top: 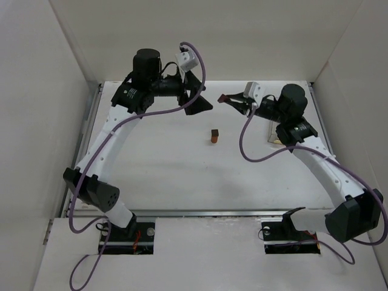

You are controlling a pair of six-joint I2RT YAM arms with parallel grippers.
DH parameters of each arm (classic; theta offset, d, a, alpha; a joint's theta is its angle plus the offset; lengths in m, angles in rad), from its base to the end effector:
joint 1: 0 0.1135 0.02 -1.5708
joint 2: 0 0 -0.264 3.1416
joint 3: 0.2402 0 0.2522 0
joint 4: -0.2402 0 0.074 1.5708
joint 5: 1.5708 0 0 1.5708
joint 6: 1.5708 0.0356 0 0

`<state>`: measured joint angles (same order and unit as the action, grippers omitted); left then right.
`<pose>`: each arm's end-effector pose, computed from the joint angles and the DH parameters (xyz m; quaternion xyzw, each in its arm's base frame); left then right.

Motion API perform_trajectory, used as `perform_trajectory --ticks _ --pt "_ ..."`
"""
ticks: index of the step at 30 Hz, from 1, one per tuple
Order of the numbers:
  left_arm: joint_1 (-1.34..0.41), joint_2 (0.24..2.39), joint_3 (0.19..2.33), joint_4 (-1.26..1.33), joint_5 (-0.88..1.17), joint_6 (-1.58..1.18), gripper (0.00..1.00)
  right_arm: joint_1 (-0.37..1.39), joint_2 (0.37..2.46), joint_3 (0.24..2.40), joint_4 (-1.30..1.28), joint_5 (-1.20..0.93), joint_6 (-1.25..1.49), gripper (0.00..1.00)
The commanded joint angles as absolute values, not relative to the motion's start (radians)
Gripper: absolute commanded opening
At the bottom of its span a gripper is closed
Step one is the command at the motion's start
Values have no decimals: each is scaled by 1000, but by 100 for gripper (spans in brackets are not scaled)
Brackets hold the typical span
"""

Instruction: Build the wood block tower

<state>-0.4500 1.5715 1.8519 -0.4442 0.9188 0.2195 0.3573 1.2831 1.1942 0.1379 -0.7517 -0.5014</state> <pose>0.2878 -0.1705 0.4874 0.4955 0.5513 -0.4026 0.5371 0.2672 0.1257 0.4096 -0.5087 0.4726 0.2040 0.6901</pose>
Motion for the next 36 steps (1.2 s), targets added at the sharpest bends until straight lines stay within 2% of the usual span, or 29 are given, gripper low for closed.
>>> perform_trajectory --ticks 1,6,10,14,22,25,26,30,35,36 --pt "-394 1620 1806 -313 1240 -5 84 367 1239 1158 213 -945 -741 0" --pt "-370 1672 1703 136 1416 -429 81 367 1230 1147 213 -1009 -816 0" --pt "-370 1686 1689 179 1425 -451 81 387 1230 1138 222 -1009 -838 0" --pt "-379 1696 1689 179 1414 -451 79 396 1250 1147 222 -1009 -847 0" --pt "-409 1738 1698 154 1394 -437 66 425 1301 1192 147 -1009 -887 0" --pt "-410 1747 1707 94 1384 -407 64 425 1310 1192 147 -999 -887 0" --pt "-410 1747 1707 83 1384 -391 59 425 1310 1201 147 -999 -887 0" --pt "-410 1758 1743 -61 1384 -287 55 425 1310 1201 147 -970 -896 0" --pt "-410 1758 1753 -146 1352 -209 38 425 1310 1201 156 -960 -896 0" --pt "-410 1758 1753 -155 1351 -200 38 425 1310 1201 156 -960 -896 0"
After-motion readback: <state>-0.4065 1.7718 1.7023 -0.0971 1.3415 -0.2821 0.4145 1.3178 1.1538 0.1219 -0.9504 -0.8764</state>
